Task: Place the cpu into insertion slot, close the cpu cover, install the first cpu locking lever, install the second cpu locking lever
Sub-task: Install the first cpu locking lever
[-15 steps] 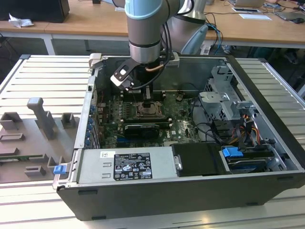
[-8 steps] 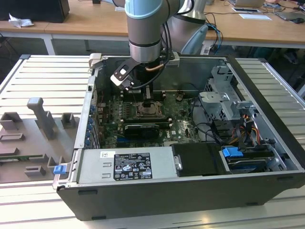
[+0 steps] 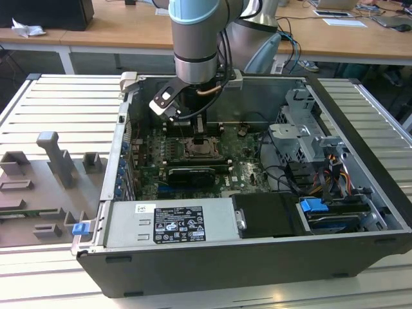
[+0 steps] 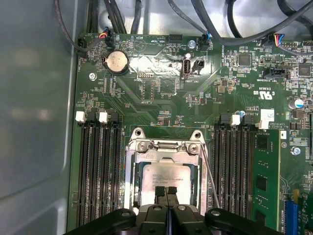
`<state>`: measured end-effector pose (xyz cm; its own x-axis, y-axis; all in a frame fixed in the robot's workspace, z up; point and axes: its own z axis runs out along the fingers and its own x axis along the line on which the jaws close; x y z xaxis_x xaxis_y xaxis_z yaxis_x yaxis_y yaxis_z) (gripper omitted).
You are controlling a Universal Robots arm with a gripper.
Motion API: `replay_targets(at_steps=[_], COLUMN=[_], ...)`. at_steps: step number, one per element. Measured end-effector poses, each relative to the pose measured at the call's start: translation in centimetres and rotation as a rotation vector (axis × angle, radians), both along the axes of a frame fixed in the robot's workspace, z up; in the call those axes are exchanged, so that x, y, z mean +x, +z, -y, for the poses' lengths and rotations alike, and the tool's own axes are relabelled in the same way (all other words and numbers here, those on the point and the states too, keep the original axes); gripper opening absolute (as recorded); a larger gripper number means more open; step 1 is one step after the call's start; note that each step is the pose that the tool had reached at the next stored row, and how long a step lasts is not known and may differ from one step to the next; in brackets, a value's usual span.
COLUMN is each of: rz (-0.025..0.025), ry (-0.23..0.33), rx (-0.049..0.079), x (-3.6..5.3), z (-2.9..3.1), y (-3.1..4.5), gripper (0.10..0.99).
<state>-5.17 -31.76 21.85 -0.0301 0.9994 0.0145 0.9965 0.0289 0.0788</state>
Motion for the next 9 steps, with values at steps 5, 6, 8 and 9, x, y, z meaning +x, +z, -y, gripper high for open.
replay_targets(at_steps=[5,6,8,9], rz=[0.0,-0.0001,-0.0001,0.0], ry=[0.0,0.0,0.0,0.0], rx=[0.0,0.0,0.0,0.0], x=[0.0,0.0,0.0,0.0], z=[0.0,0.0,0.0,0.0], y=[0.04,0.05,0.06,0.06], gripper=[0.106,0.106,0.106,0.106])
